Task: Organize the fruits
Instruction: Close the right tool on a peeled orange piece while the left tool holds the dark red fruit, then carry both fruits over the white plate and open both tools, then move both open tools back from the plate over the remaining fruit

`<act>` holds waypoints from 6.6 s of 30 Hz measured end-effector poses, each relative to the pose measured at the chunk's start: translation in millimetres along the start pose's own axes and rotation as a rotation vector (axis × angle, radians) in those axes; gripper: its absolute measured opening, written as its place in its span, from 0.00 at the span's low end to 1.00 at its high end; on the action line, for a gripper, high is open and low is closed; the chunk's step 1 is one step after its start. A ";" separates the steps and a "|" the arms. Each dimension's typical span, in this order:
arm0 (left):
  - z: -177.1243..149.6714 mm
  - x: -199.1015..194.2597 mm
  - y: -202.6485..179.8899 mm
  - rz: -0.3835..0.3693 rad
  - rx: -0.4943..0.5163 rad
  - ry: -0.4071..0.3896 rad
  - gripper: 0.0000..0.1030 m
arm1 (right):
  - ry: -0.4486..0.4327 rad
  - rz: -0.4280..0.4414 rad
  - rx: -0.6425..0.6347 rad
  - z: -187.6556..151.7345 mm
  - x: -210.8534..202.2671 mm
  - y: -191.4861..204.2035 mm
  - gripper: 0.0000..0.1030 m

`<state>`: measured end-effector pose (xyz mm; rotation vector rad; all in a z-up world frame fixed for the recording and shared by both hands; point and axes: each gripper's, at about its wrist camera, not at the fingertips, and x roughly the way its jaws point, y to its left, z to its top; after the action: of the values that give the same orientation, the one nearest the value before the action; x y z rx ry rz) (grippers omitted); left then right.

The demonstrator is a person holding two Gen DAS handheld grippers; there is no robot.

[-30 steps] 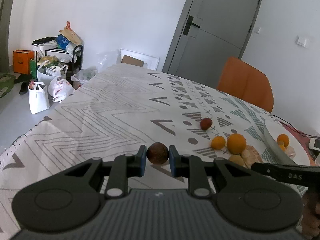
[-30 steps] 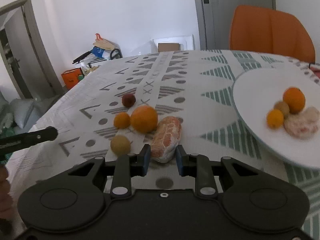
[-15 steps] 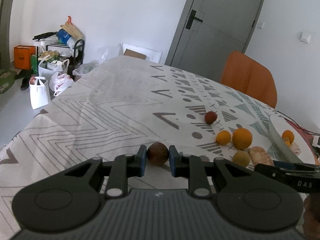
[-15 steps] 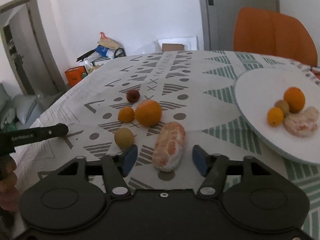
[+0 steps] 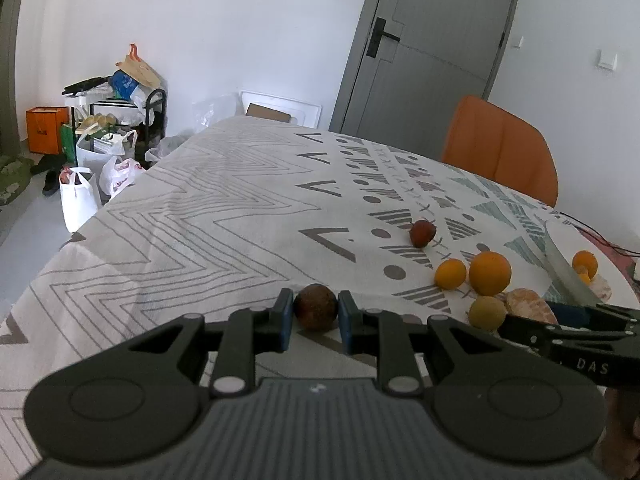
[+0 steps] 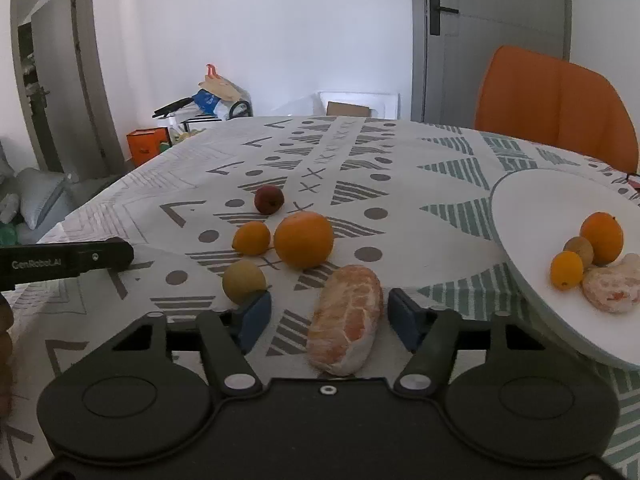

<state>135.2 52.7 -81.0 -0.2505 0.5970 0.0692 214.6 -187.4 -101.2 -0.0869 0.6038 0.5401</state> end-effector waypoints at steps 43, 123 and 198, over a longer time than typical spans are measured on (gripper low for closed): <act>-2.8 -119.6 -80.6 -0.106 0.123 -0.200 0.22 | -0.203 0.085 0.146 -34.3 -143.0 -38.3 0.24; 7.4 29.9 -224.8 -0.248 0.326 0.001 0.61 | -0.189 -0.177 0.447 -42.9 -114.8 -186.9 0.23; -9.4 -97.1 -36.0 0.065 0.002 -0.182 0.88 | -0.187 0.035 0.119 -6.3 -105.9 -6.2 1.00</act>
<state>54.7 16.2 -26.1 -0.2201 0.4245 0.1522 141.5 -242.6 -47.5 0.0858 0.4546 0.5384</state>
